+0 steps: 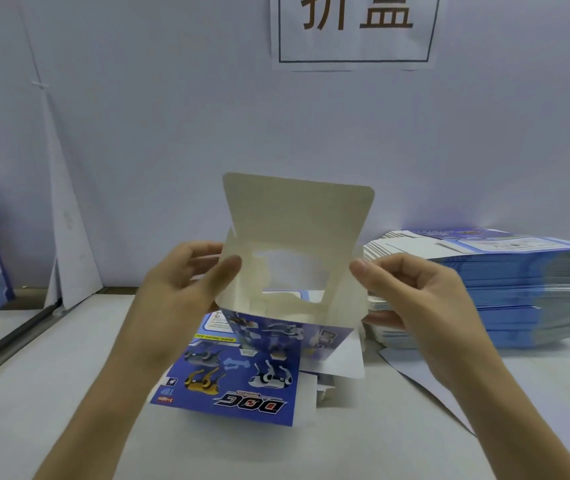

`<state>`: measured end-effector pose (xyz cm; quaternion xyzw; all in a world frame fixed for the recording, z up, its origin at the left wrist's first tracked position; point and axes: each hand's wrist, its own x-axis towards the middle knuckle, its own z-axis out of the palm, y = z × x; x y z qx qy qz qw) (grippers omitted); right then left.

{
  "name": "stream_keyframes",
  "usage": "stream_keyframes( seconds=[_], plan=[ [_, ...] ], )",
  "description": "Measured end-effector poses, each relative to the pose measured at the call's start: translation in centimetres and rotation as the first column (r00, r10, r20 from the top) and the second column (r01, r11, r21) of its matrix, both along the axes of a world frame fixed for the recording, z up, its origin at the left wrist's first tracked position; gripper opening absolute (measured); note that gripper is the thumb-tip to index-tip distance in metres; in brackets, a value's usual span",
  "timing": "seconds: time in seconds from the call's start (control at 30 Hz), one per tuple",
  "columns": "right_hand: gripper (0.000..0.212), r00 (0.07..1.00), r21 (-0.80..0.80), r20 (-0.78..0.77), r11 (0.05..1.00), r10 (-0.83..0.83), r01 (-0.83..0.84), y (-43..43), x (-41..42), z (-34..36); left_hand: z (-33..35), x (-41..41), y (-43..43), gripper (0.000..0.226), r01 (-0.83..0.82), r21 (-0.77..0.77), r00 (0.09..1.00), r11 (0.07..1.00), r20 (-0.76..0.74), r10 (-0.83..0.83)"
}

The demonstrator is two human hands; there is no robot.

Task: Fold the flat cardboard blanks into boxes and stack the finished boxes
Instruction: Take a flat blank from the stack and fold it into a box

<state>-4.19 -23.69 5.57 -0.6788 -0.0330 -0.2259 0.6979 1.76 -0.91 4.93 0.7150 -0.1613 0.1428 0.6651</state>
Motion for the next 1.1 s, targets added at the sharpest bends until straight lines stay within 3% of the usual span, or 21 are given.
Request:
stream_keyframes(
  seconds=[0.1, 0.2, 0.37, 0.5, 0.57, 0.67, 0.77, 0.83, 0.9, 0.97, 1.03, 1.1],
  plan=[
    [0.031, 0.998, -0.007, -0.029, 0.999, 0.049, -0.049, 0.0, -0.3, 0.3, 0.6, -0.5, 0.5, 0.044, -0.04, 0.033, 0.998, 0.999, 0.043, 0.038],
    [0.036, 0.991, -0.017, -0.116, 0.997, 0.071, -0.073, -0.1, 0.3, -0.2, 0.3, -0.5, -0.3, 0.04, -0.107, 0.061, 0.994, 0.992, -0.005, 0.107],
    [0.042, 0.94, 0.171, -0.249, 0.966, 0.233, -0.194, 0.0, 1.3, -1.1, 0.1, 0.8, 0.5, 0.038, 0.073, -0.155, 0.975, 0.985, -0.199, -0.103],
    [0.025, 0.876, 0.354, -0.26, 0.884, 0.407, -0.306, 0.8, 1.7, -1.9, -1.0, 2.5, 1.8, 0.032, 0.088, -0.559, 0.857, 0.824, -0.379, -0.349],
    [0.022, 0.844, 0.445, -0.255, 0.833, 0.471, -0.33, 0.7, 1.8, -2.0, -1.6, 3.0, 2.0, 0.031, 0.105, -0.629, 0.786, 0.771, -0.422, -0.452],
    [0.032, 0.827, 0.582, -0.233, 0.755, 0.511, -0.303, 0.5, 2.1, -2.4, -2.4, 3.5, 2.3, 0.052, 0.172, -0.691, 0.711, 0.702, -0.406, -0.574],
    [0.025, 0.816, 0.62, -0.249, 0.733, 0.521, -0.279, 1.1, 2.4, -3.2, -3.0, 3.9, 2.0, 0.052, 0.177, -0.741, 0.693, 0.647, -0.373, -0.617],
    [0.028, 0.818, 0.64, -0.233, 0.717, 0.525, -0.278, 1.6, 2.6, -3.5, -3.3, 4.0, 1.7, 0.064, 0.198, -0.777, 0.677, 0.598, -0.332, -0.656],
    [0.031, 0.868, 0.597, -0.213, 0.763, 0.448, -0.247, 1.8, 2.6, -3.5, -3.5, 3.9, 1.7, 0.068, 0.227, -0.776, 0.667, 0.589, -0.316, -0.674],
    [0.03, 0.94, 0.443, -0.19, 0.879, 0.283, -0.175, 1.8, 2.8, -3.7, -3.0, 3.6, 2.0, 0.063, 0.238, -0.732, 0.686, 0.639, -0.339, -0.644],
    [0.018, 0.992, 0.219, -0.115, 0.975, 0.042, -0.016, 1.7, 2.8, -3.9, -2.3, 3.3, 2.2, 0.049, 0.223, -0.657, 0.749, 0.72, -0.358, -0.558],
    [0.01, 0.98, -0.021, 0.09, 0.983, -0.177, 0.18, 1.5, 2.8, -4.0, -1.7, 3.3, 2.2, 0.034, 0.151, -0.542, 0.858, 0.826, -0.343, -0.382]
  ],
)
